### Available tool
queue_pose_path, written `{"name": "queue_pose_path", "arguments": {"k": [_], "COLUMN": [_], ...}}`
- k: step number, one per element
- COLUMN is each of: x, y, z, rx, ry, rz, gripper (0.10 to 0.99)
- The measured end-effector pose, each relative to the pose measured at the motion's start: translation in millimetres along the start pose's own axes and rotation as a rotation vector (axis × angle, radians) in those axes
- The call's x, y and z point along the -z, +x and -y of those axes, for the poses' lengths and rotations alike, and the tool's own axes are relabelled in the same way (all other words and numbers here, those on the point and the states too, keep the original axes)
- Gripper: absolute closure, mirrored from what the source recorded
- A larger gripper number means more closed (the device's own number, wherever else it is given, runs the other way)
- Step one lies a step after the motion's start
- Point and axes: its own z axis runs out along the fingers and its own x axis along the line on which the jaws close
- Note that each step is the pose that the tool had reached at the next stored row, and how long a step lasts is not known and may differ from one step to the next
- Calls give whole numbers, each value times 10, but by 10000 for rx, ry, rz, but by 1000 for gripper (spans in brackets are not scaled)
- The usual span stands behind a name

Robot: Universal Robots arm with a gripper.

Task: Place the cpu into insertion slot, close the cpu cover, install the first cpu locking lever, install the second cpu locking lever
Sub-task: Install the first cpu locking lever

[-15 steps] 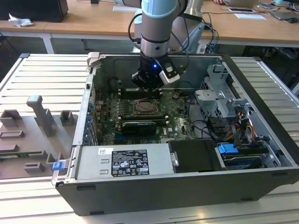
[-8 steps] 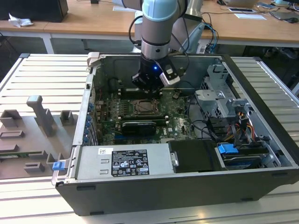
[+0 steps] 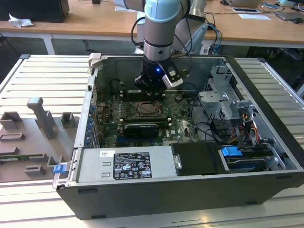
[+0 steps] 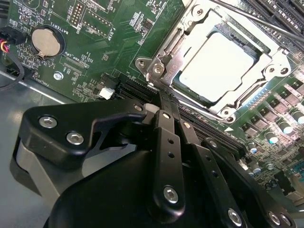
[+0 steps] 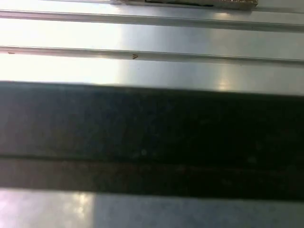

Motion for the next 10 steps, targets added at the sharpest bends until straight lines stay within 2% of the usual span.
{"name": "queue_pose_path", "arguments": {"k": [5, 10], "x": [17, 19], "y": [-1, -1], "z": [-3, -2], "rx": [0, 0], "ry": [-7, 40], "rz": [5, -1], "gripper": [980, 980]}}
